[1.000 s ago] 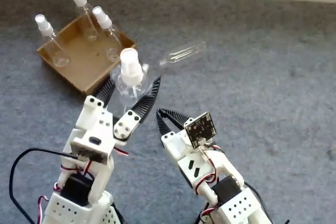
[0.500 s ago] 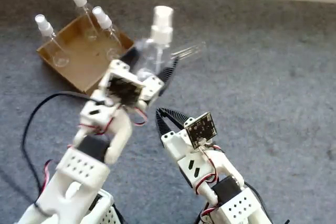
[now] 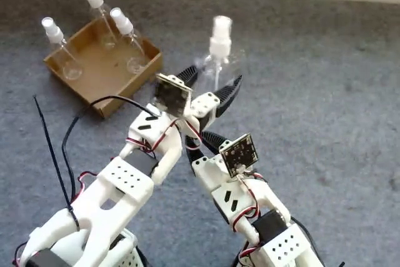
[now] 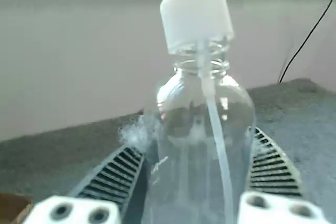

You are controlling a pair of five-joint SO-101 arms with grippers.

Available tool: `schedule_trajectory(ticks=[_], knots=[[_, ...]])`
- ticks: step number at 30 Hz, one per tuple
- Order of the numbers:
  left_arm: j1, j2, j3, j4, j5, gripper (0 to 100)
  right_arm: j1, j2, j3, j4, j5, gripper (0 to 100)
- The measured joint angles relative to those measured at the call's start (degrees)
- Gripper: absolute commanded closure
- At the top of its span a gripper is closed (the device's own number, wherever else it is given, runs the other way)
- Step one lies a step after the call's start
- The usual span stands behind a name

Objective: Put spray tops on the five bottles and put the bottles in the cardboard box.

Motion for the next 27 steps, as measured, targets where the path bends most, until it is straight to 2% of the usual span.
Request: schedule_trajectory(ticks=[2, 4, 10, 23, 27], knots=[[-0.09, 0.0, 0.0, -0.09, 5.01, 85, 0.0, 0.0, 0.0, 0.0, 0.0, 99.1], [-0.09, -0.09, 0.0, -0.09, 6.42, 85, 0.0, 0.0, 0.0, 0.0, 0.0, 99.1], [-0.09, -3.96, 5.01, -0.26, 7.21, 85, 0.0, 0.0, 0.0, 0.0, 0.0, 99.1], [-1.49, -21.36, 20.13, -0.35, 7.3, 85, -0.18, 0.09, 0.09, 0.0, 0.0, 99.1], [-1.49, -26.81, 20.75, 5.27, 7.38, 85, -0.18, 0.09, 0.09, 0.0, 0.0, 99.1]])
